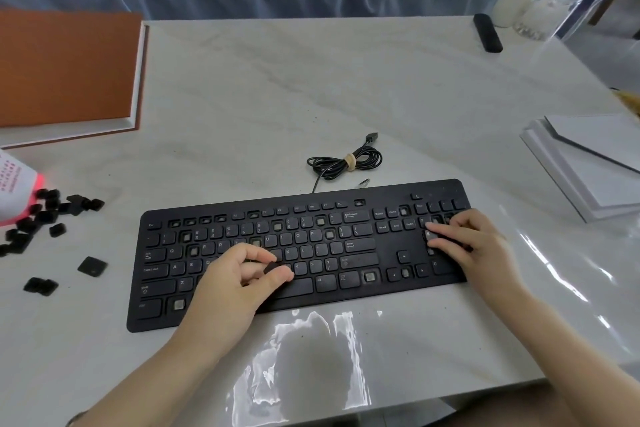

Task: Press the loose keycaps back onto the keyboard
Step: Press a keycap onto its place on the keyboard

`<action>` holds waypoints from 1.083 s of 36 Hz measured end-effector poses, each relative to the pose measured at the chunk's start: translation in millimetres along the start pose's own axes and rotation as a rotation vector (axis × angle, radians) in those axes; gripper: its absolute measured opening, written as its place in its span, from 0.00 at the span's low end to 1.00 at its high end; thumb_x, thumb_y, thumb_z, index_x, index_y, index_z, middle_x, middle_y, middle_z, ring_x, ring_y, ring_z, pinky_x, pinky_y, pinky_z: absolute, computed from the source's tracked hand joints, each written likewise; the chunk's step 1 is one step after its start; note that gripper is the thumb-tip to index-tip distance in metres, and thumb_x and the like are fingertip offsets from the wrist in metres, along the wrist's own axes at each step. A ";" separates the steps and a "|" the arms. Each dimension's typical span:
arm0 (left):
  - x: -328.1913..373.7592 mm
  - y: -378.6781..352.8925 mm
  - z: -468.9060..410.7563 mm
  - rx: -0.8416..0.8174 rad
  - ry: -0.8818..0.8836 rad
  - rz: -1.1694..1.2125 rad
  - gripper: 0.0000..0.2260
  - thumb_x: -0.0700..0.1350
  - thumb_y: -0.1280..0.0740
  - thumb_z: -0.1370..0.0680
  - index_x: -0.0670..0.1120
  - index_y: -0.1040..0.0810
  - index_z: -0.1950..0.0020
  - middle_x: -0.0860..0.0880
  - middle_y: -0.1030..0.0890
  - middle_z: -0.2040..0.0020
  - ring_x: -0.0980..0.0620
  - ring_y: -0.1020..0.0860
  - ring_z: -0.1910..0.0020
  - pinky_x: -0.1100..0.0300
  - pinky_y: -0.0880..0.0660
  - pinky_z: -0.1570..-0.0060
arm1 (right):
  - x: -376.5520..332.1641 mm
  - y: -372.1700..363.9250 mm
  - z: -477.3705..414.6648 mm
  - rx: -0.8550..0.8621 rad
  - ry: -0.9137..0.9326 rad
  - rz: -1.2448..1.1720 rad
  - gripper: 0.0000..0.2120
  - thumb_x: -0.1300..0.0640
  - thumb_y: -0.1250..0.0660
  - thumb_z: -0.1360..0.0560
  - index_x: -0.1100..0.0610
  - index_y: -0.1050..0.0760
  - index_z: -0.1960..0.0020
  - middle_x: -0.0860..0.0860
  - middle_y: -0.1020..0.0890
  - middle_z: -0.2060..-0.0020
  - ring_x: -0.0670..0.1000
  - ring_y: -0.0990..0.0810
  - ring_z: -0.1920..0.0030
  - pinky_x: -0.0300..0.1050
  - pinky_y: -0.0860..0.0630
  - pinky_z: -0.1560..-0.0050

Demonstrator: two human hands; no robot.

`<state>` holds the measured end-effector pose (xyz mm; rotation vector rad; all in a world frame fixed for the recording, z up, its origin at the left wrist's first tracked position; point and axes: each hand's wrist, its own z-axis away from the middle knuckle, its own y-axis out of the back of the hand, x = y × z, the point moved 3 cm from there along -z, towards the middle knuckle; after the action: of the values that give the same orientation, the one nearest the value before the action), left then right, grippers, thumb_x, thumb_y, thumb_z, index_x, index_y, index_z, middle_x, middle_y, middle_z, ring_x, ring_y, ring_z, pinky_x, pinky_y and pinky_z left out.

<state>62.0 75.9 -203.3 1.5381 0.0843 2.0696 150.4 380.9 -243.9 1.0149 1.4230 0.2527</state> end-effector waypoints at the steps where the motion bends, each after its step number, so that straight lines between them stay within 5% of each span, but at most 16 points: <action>1: -0.3 0.9 0.2 0.006 -0.013 -0.023 0.08 0.46 0.27 0.28 0.48 0.24 0.53 0.47 0.16 0.62 0.59 0.28 0.67 0.73 0.33 0.64 | 0.8 -0.8 0.0 0.008 -0.002 -0.014 0.14 0.62 0.28 0.31 0.54 0.19 0.46 0.44 0.28 0.60 0.37 0.29 0.58 0.26 0.36 0.56; 7: 7.6 -3.3 2.4 -0.027 -0.111 -0.055 0.08 0.44 0.25 0.30 0.49 0.23 0.58 0.54 0.22 0.73 0.60 0.32 0.72 0.74 0.35 0.66 | 4.4 -4.5 1.0 0.044 0.028 -0.059 0.17 0.59 0.29 0.32 0.49 0.23 0.45 0.37 0.29 0.59 0.40 0.30 0.59 0.28 0.37 0.57; 16: 20.7 -9.2 7.7 -0.116 -0.206 0.015 0.11 0.45 0.24 0.34 0.50 0.25 0.58 0.59 0.16 0.62 0.57 0.38 0.73 0.68 0.35 0.67 | 8.1 -7.3 0.1 0.049 0.039 -0.042 0.17 0.61 0.28 0.31 0.49 0.23 0.45 0.38 0.30 0.59 0.42 0.30 0.60 0.30 0.37 0.57; 21: 23.0 -10.9 8.0 -0.126 -0.236 0.040 0.13 0.52 0.28 0.38 0.50 0.25 0.58 0.59 0.16 0.61 0.56 0.38 0.74 0.68 0.35 0.67 | 1.9 -6.6 7.0 0.115 0.207 0.173 0.11 0.51 0.33 0.27 0.52 0.19 0.47 0.43 0.33 0.59 0.45 0.34 0.62 0.29 0.37 0.61; 26: 23.8 -12.3 9.1 -0.120 -0.225 0.058 0.12 0.52 0.28 0.37 0.50 0.24 0.58 0.59 0.16 0.61 0.57 0.38 0.73 0.68 0.34 0.67 | -5.7 -4.7 10.6 0.184 0.366 0.408 0.19 0.47 0.44 0.22 0.54 0.17 0.48 0.47 0.33 0.59 0.48 0.33 0.63 0.38 0.35 0.72; 36: 14.4 -19.2 1.7 -0.110 -0.227 0.029 0.08 0.50 0.23 0.34 0.59 0.19 0.60 0.56 0.17 0.65 0.58 0.32 0.70 0.70 0.32 0.63 | -18.6 -5.9 20.7 0.147 0.358 0.555 0.28 0.45 0.54 0.19 0.59 0.19 0.46 0.51 0.30 0.62 0.54 0.26 0.69 0.41 0.31 0.72; 39: 17.9 -20.0 0.4 -0.085 -0.240 0.036 0.05 0.47 0.28 0.31 0.56 0.19 0.57 0.53 0.18 0.65 0.53 0.26 0.66 0.74 0.32 0.60 | -20.2 -6.9 21.6 0.120 0.341 0.559 0.28 0.46 0.54 0.19 0.60 0.19 0.47 0.54 0.27 0.66 0.54 0.27 0.71 0.44 0.29 0.72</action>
<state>66.8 101.0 -195.0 1.7333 -0.1202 1.8742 162.7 353.7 -238.5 1.5142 1.4396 0.7861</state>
